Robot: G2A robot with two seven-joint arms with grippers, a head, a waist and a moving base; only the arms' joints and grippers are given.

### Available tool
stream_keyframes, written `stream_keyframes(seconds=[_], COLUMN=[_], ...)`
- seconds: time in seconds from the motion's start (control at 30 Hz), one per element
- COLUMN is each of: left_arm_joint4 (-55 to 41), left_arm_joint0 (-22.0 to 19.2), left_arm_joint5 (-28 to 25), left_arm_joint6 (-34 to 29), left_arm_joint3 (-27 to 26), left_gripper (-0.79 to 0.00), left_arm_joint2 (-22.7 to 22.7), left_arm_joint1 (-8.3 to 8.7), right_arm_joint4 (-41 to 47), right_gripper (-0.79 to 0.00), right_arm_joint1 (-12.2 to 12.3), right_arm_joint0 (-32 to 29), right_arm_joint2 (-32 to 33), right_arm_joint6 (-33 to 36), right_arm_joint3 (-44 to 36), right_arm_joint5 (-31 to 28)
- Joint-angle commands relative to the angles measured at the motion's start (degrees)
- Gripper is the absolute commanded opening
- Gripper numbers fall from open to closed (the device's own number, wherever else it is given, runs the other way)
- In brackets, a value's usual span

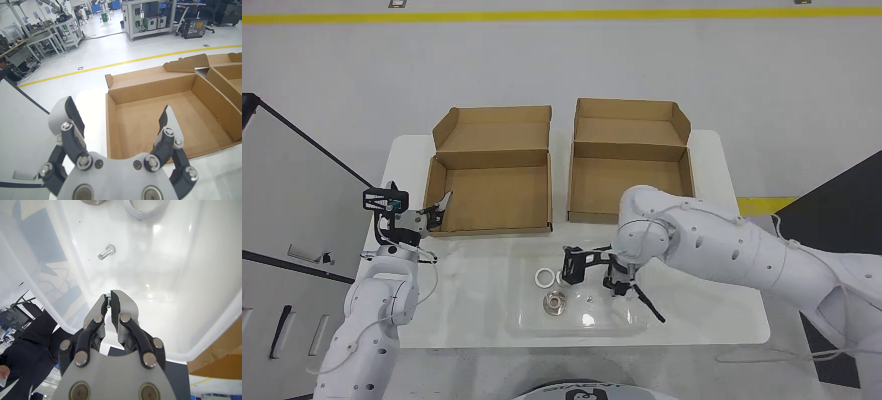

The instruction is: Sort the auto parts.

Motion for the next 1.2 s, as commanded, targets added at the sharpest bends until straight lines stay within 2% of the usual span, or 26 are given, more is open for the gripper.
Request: stream_keyframes(seconds=[0.0, 0.17, 0.47, 0.77, 0.97, 1.17], left_arm_joint4=[0.0, 0.0, 0.0, 0.0, 0.0, 0.0], left_arm_joint0=[0.0, 0.0, 0.0, 0.0, 0.0, 0.0], left_arm_joint5=[0.0, 0.0, 0.0, 0.0, 0.0, 0.0], left_arm_joint6=[0.0, 0.0, 0.0, 0.0, 0.0, 0.0], left_arm_joint3=[0.0, 0.0, 0.0, 0.0, 0.0, 0.0], left_gripper=[0.0, 0.0, 0.0, 0.0, 0.0, 0.0], left_arm_joint2=[0.0, 0.0, 0.0, 0.0, 0.0, 0.0], left_arm_joint1=[0.0, 0.0, 0.0, 0.0, 0.0, 0.0], right_arm_joint4=[2.39, 8.82, 14.08, 13.45, 14.68, 11.99], right_gripper=[-0.785, -0.785, -0.785, -0.785, -0.785, -0.785], right_arm_joint1=[1.34, 4.38, 8.69, 10.43, 11.32, 13.41], right_arm_joint0=[1.05, 2.92, 1.74, 1.18, 0.13, -2.66], right_arm_joint2=[0.0, 0.5, 2.01, 0.0, 2.39, 6.26], right_arm_joint6=[0.0, -2.71, -20.13, -40.79, -45.2, -51.1], right_arm_joint3=[-1.48, -3.87, -2.72, 2.94, 1.73, -0.51], right_arm_joint5=[0.0, -2.71, -20.13, -40.79, -41.72, -41.72])
